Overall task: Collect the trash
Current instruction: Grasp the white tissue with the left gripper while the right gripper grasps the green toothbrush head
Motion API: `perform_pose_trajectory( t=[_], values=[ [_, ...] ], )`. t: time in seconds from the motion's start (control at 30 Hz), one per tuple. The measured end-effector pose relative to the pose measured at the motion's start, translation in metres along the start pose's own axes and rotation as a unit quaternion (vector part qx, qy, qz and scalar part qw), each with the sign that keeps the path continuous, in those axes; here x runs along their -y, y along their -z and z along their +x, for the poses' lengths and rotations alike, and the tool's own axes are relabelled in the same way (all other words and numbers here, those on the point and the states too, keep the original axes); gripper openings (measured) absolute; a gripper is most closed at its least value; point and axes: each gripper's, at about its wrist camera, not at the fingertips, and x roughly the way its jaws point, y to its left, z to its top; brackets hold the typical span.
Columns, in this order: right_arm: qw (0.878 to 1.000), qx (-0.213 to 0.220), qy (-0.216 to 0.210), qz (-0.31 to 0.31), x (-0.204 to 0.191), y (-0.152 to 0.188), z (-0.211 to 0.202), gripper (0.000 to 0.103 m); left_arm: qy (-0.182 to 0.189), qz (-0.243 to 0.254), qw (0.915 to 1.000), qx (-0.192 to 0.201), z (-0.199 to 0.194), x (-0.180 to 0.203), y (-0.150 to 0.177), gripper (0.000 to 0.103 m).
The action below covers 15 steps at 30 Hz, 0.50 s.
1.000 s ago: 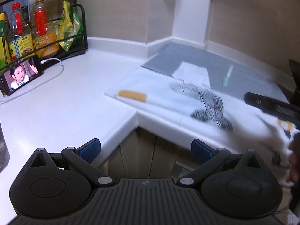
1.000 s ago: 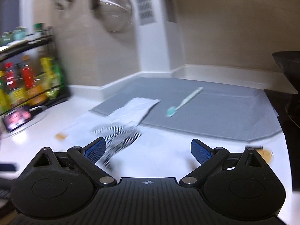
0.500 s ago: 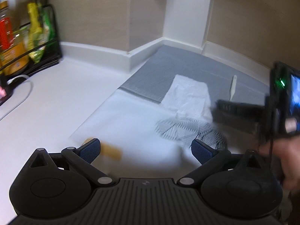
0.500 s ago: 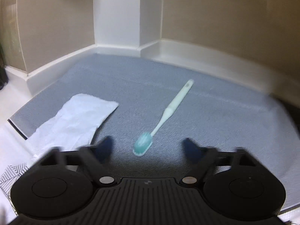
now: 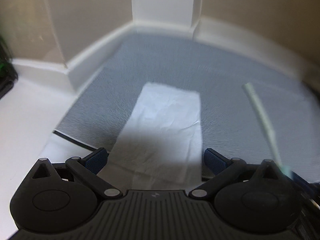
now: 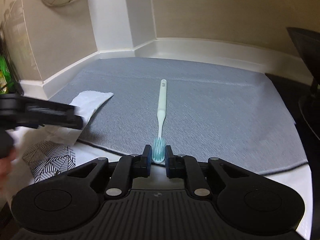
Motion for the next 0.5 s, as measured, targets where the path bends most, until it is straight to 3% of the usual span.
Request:
perform_pose_trajectory(
  t=[0.07, 0.1, 0.13, 0.17, 0.2, 0.33, 0.5],
  values=[
    [1.0, 0.002, -0.002, -0.004, 0.001, 0.003, -0.003, 0.015, -0.004, -0.022, 0.9998, 0.001, 0.005, -0.001, -0.004, 0.1],
    [1.0, 0.003, -0.004, -0.004, 0.002, 0.004, -0.005, 0.015, -0.007, -0.027, 0.9996, 0.006, 0.003, -0.001, -0.005, 0.088],
    [1.0, 0.003, -0.006, -0.002, 0.003, 0.004, -0.006, 0.015, -0.008, -0.029, 0.9994, 0.015, -0.001, -0.002, -0.006, 0.058],
    [1.0, 0.005, -0.011, 0.003, 0.004, 0.005, -0.007, 0.015, -0.007, -0.026, 0.9994, 0.019, -0.005, -0.003, -0.007, 0.037],
    [1.0, 0.006, -0.016, 0.008, 0.006, 0.007, -0.008, 0.015, -0.001, -0.03, 0.9995, 0.014, -0.008, -0.006, -0.008, 0.003],
    [0.998, 0.011, -0.05, 0.033, 0.012, 0.014, -0.017, 0.015, 0.025, -0.072, 0.9968, 0.024, -0.029, -0.027, -0.001, 0.004],
    [0.995, 0.006, -0.089, 0.046, 0.019, 0.029, -0.036, 0.015, 0.038, -0.064, 0.9957, 0.054, -0.074, -0.039, 0.032, 0.004]
  ],
)
